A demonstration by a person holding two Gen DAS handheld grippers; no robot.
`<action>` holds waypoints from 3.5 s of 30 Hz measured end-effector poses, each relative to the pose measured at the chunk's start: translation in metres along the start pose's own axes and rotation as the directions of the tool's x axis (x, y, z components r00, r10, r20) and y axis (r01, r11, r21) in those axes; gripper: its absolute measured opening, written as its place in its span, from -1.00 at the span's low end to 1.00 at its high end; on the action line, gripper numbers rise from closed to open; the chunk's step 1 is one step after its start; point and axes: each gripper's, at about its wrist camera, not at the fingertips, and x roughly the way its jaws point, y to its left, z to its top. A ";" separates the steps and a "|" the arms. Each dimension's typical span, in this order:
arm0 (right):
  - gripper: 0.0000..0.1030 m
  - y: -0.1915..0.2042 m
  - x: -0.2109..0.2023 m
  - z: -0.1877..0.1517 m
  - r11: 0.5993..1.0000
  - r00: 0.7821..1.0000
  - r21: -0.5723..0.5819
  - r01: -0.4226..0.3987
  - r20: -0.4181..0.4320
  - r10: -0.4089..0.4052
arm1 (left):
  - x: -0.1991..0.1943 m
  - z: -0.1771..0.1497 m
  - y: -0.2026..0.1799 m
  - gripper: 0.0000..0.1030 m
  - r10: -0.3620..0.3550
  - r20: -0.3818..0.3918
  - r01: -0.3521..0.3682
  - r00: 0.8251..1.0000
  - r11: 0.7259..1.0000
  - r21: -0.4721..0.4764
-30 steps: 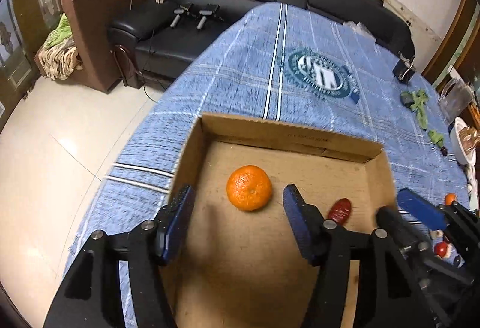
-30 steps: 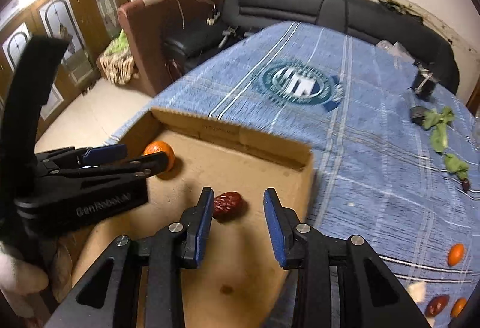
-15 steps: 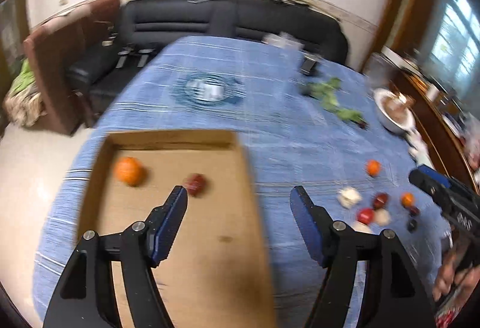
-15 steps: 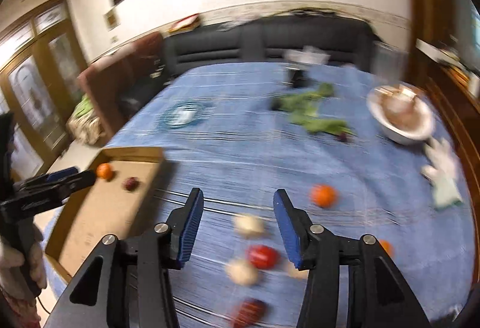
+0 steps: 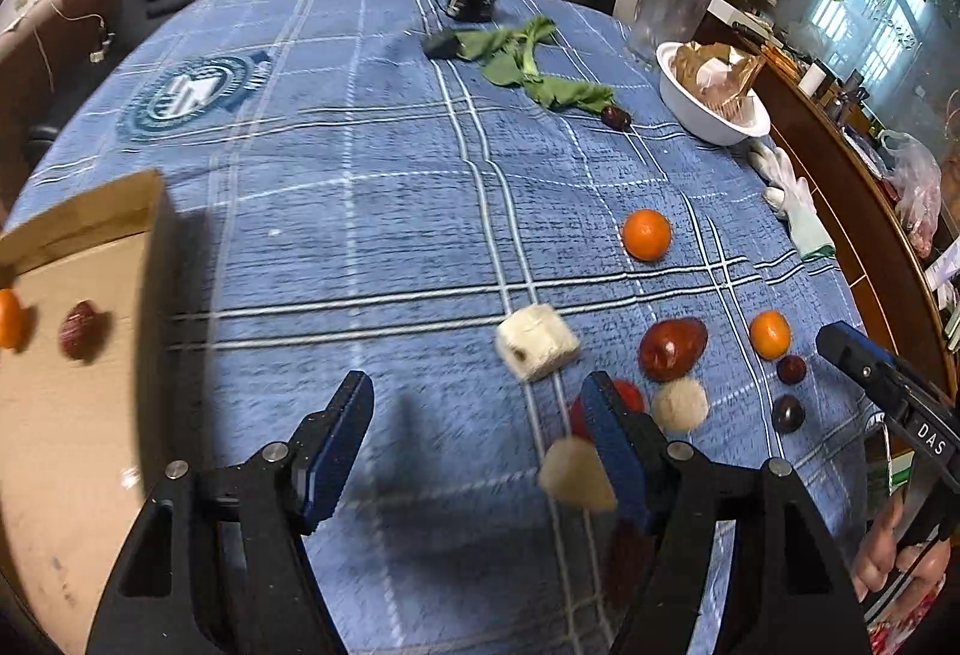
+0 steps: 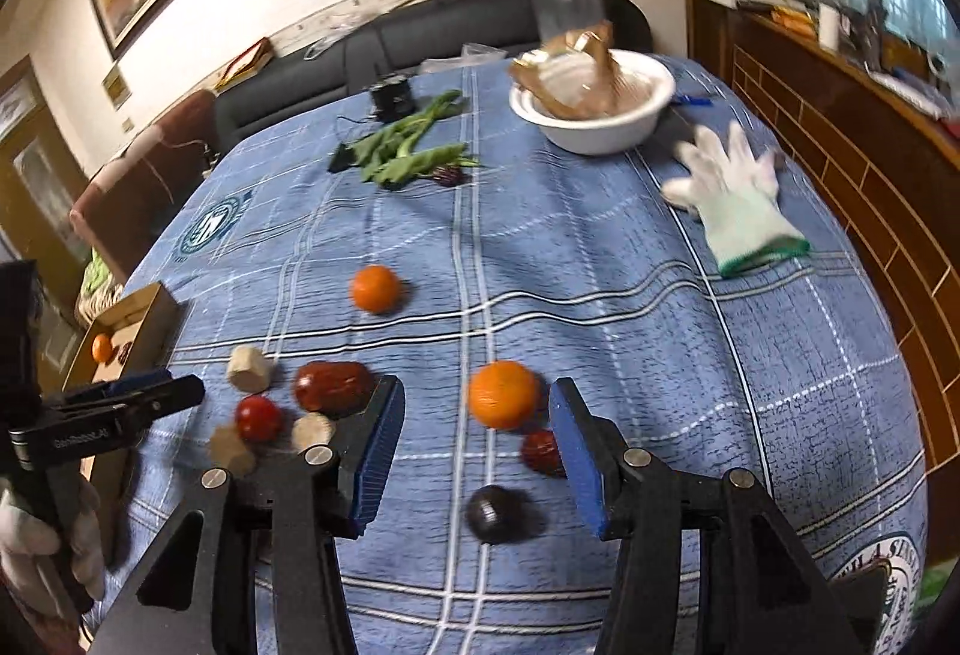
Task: Organize fruits
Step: 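Grasp the white yam chunk with the left tool while the right tool grasps a mandarin, then carry both items into the cardboard box and open both tools to release, then move both open tools back toward the remaining fruits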
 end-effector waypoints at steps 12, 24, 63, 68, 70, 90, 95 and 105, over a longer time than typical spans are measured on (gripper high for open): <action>0.05 0.004 0.049 -0.004 0.993 0.994 -0.090 0.073 -0.074 -0.080 | 0.029 0.003 -0.015 0.34 0.070 -0.011 -0.068 0.998 0.993 0.095; -0.34 0.010 0.051 -0.010 0.982 0.987 -0.131 0.133 -0.074 -0.143 | 0.024 0.001 -0.021 -0.48 0.076 0.029 -0.079 0.997 0.990 0.119; -0.32 0.336 0.081 -0.017 0.848 0.935 -0.406 -0.340 -0.241 0.260 | -0.077 -0.021 0.243 -0.47 0.354 -0.037 -0.353 0.934 0.906 -0.236; -0.32 0.364 0.115 -0.023 0.831 0.928 -0.440 -0.340 -0.301 0.220 | -0.068 -0.020 0.254 -0.47 0.338 -0.063 -0.342 0.939 0.903 -0.260; -0.32 0.373 0.125 -0.027 0.826 0.925 -0.450 -0.339 -0.320 0.205 | -0.069 -0.019 0.256 -0.46 0.330 -0.063 -0.334 0.942 0.903 -0.271; -0.17 0.323 0.085 -0.003 0.871 0.920 -0.322 -0.372 -0.253 0.299 | -0.110 -0.037 0.219 0.23 0.249 0.115 -0.197 0.962 0.919 -0.343; -0.15 0.270 0.052 0.003 0.902 0.937 -0.270 -0.338 -0.184 0.296 | -0.091 -0.037 0.179 0.27 0.204 0.141 -0.158 0.969 0.947 -0.281; -0.08 0.121 -0.009 0.016 0.979 0.986 -0.122 -0.164 -0.022 0.163 | -0.073 -0.034 0.147 0.27 0.274 0.067 -0.264 0.959 0.956 -0.127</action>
